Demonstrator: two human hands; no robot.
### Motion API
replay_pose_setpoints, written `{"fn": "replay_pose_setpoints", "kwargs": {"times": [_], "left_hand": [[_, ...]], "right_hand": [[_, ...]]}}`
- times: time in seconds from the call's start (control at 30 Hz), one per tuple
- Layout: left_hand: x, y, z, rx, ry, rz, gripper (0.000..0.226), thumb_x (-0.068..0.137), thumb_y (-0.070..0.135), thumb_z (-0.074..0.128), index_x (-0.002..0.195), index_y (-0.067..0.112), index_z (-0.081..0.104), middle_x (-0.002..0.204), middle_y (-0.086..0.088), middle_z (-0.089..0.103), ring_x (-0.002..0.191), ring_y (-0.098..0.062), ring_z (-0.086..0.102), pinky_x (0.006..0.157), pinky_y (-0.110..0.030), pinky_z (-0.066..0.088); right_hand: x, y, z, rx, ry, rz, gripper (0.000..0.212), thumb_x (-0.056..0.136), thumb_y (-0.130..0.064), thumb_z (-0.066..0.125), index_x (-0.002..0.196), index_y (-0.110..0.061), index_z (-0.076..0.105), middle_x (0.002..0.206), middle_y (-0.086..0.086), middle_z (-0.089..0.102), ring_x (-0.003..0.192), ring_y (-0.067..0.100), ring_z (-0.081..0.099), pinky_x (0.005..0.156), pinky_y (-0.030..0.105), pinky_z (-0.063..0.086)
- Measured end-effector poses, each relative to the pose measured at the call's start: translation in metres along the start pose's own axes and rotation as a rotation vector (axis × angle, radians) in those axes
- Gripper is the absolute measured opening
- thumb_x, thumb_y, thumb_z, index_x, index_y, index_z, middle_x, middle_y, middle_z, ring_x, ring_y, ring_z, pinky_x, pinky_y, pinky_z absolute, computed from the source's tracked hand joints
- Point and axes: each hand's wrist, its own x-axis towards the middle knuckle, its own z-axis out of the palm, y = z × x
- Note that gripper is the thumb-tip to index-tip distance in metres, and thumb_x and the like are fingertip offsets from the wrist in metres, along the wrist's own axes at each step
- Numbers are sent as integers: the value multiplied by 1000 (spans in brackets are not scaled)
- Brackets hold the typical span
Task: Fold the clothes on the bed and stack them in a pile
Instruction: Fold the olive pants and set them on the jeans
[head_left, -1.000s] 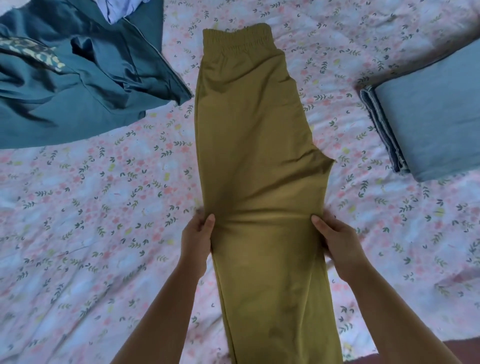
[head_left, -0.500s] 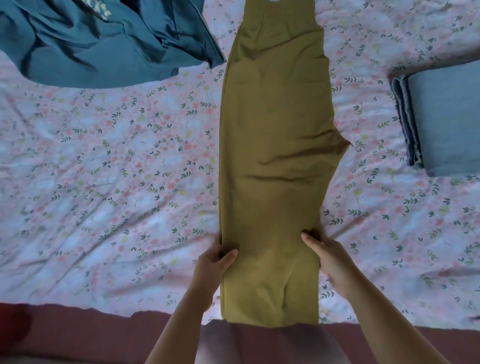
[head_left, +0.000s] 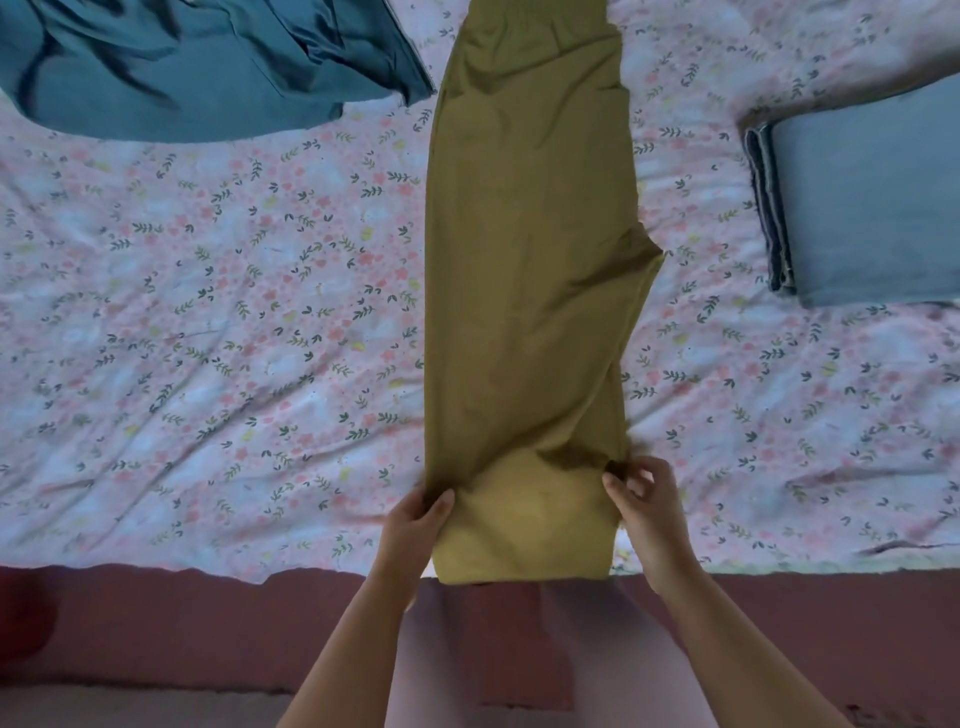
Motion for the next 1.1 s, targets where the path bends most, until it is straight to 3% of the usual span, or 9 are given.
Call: {"fn": "replay_pose_setpoints", "kwargs": {"times": [0.07,0.23,0.4,0.5,0.57,0.67,0.8,0.93,1.1], "left_hand": [[0,0,0,6,-4,7,9,90,14,58,86,20,63,86,3,66,79,-14,59,65,-22,47],[-1,-5,-2,-13,-36,-31,13,89,11,58,100,17,64,93,3,69,86,-12,63,73,-24,49],[-8,-12,-3,16,-80,-114,9,87,14,62,96,15,64,93,-3,69,85,-18,64,72,-28,54],[-15,-16,-5,15,-145,-199,15,87,15,63,102,16,63,96,-3,69,86,-19,66,66,-26,56],[-20,-17,-8,11,-181,-251,23,86,17,64,109,15,63,99,-4,71,90,-22,67,77,-33,55],[-31,-15,-9,-53,-235,-289,20,86,16,62,106,13,62,96,-7,71,82,-22,68,71,-33,56],[-52,-10,-12,-123,-262,-258,21,88,17,60,109,15,62,106,-8,70,91,-22,68,67,-29,56],[-80,-3,-16,-95,-257,-166,24,88,16,58,111,9,61,102,-4,71,88,-14,68,66,-17,51],[-123,11,-19,-58,-224,-13,16,88,8,58,101,13,65,95,1,73,87,-9,68,67,-13,51]], "right_hand": [[0,-3,4,-109,62,-96,22,85,-8,61,100,-12,45,81,3,52,75,18,52,56,11,41],[2,-3,10,57,-12,54,43,79,-21,71,111,-7,48,103,4,56,99,19,55,85,40,49],[-14,7,8,145,-241,146,15,85,-20,64,100,-18,61,106,5,66,96,20,63,81,41,51],[-19,11,5,228,-409,295,26,82,-28,66,108,-24,61,111,3,67,101,26,63,92,49,47],[-21,11,4,257,-513,410,33,85,-24,61,117,-21,57,114,4,66,105,27,62,89,47,50],[-29,5,6,209,-592,467,40,85,-22,60,123,-14,52,117,8,65,102,26,64,79,37,51],[-44,0,4,328,-536,374,70,63,-30,82,125,-11,53,117,7,66,107,23,63,87,34,49],[-72,-13,-12,416,-580,289,82,50,-39,87,120,-10,57,116,9,66,109,24,62,84,28,54],[-111,-30,-30,316,-535,180,73,53,-38,85,117,-18,57,111,2,69,104,19,65,76,24,54]]}}
